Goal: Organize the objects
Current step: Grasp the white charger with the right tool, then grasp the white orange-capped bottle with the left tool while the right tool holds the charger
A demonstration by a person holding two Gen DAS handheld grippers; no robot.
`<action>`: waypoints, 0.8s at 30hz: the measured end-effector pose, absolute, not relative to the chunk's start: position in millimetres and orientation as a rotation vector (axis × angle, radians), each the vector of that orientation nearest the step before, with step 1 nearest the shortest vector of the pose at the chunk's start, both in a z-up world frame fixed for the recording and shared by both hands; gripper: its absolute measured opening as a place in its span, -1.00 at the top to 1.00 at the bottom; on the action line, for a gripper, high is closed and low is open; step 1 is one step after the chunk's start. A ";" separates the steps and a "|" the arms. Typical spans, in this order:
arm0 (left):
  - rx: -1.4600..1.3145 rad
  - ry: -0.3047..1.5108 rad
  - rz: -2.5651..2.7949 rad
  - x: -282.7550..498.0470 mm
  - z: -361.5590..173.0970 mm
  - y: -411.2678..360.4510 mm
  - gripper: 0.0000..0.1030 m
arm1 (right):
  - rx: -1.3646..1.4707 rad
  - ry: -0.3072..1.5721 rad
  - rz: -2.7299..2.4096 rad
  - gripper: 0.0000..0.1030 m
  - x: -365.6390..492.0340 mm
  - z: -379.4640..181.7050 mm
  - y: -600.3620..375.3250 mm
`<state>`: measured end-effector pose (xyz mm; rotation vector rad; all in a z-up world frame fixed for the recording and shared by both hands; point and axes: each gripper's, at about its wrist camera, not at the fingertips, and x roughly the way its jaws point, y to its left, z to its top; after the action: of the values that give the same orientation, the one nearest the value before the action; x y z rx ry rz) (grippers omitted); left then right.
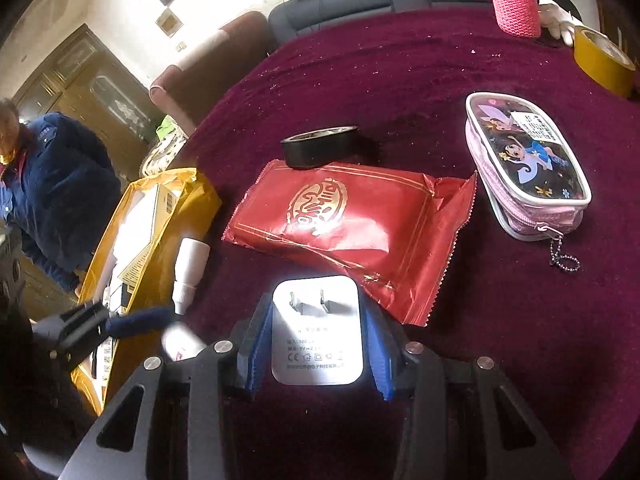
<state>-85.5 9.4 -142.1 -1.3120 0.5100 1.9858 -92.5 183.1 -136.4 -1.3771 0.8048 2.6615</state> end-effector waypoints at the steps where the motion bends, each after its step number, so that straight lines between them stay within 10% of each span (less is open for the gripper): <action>1: -1.320 0.512 1.974 -81.5 -143.5 8.4 -0.42 | -1.376 0.803 2.662 0.09 -91.3 -136.1 182.5; 7: -1.402 0.441 1.930 -62.6 -149.4 -1.7 0.18 | -1.368 0.757 2.679 0.09 -91.2 -134.8 179.2; 24: -1.310 0.407 2.070 -50.8 -135.3 -5.8 -0.30 | -1.327 0.697 2.583 0.10 7.7 -132.9 158.8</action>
<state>-50.8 -5.8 -135.3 -1.3097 0.4072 2.0700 7.7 158.8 -132.9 -1.3272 0.6970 2.5833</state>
